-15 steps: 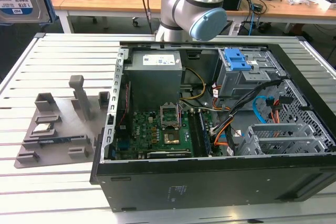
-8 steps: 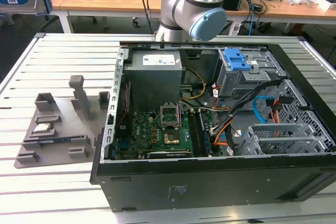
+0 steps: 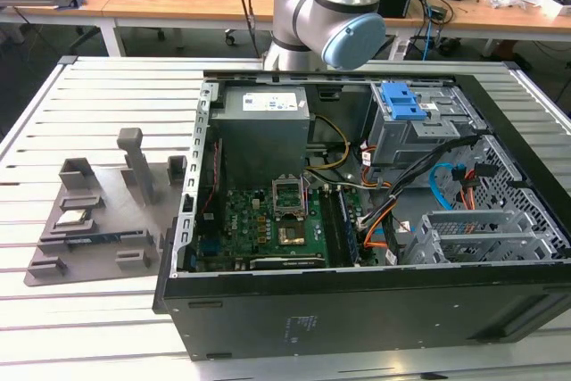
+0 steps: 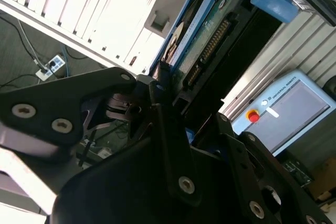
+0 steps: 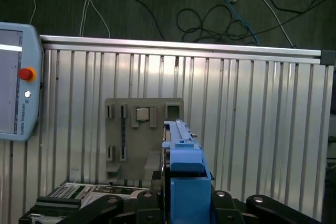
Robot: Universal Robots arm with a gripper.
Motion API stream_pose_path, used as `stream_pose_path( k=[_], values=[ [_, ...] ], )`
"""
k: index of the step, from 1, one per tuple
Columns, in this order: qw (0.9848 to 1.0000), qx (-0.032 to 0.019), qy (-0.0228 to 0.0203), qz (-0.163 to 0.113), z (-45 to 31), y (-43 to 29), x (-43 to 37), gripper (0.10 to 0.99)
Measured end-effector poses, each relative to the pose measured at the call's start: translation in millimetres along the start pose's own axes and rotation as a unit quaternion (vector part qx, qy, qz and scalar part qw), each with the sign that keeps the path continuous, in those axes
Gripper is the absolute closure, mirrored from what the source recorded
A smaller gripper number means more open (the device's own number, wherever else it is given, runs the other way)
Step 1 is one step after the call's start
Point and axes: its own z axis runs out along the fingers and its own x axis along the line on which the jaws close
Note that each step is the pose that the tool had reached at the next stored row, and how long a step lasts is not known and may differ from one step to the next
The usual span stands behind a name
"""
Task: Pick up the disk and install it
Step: 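Pick up the disk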
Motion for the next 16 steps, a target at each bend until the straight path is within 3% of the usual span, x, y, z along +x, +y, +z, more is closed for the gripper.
stream_pose_path(
  k=[6,8,13,16],
  values=[
    [1.0,0.0001,-0.002,0.0,-0.1,-0.3,0.1,0.722],
    [1.0,0.0001,-0.0019,0.0,0.0,-4.0,0.2,0.722],
    [1.0,0.0001,-0.0013,0.0,0.4,-30.5,1.7,0.722],
    [1.0,0.0,-0.0013,0.0,0.7,-57.5,3.3,0.722]
  ],
)
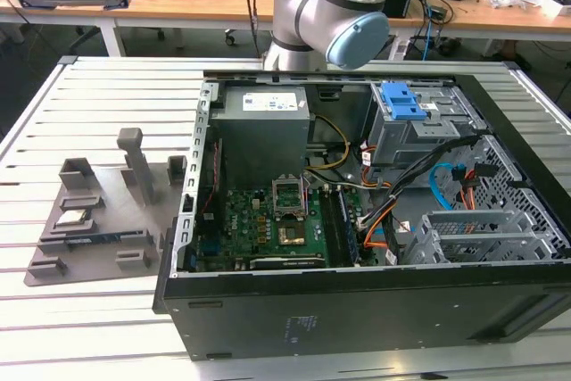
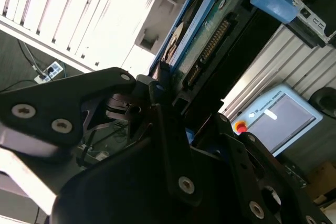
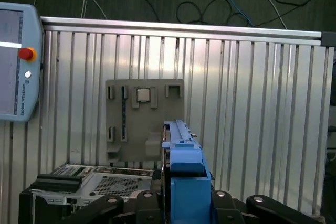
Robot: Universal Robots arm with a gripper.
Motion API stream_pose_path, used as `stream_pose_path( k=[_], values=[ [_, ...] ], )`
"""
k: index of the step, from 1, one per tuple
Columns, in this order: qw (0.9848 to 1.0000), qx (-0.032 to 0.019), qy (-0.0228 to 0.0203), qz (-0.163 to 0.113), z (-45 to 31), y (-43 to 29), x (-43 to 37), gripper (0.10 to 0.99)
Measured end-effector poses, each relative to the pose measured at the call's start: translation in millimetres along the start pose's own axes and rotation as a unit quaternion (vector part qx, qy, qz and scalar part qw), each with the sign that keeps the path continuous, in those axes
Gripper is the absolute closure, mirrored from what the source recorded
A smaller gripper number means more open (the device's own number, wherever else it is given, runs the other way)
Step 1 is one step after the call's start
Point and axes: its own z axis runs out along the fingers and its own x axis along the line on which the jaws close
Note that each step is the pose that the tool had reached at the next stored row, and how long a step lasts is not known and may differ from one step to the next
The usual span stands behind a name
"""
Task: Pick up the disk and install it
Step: 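Pick up the disk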
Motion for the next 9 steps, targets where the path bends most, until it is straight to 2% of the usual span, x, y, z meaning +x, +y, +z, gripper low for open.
stream_pose_path(
  k=[2,4,5,6,8,9],
  values=[
    [1.0,0.0,0.0,0.0,0.2,-9.3,0.5,0.722],
    [1.0,-0.0002,0.0,0.0,0.4,-25.5,1.5,0.722],
    [1.0,-0.0002,0.0,0.0,0.4,-29.3,1.7,0.722],
    [1.0,-0.0002,-0.0001,0.0,0.6,-36.6,2.1,0.722],
    [1.0,-0.0004,0.0,0.0,0.8,-55.0,3.2,0.722],
    [1.0,-0.0005,-0.0001,0.0,0.9,-59.5,3.5,0.722]
  ],
)
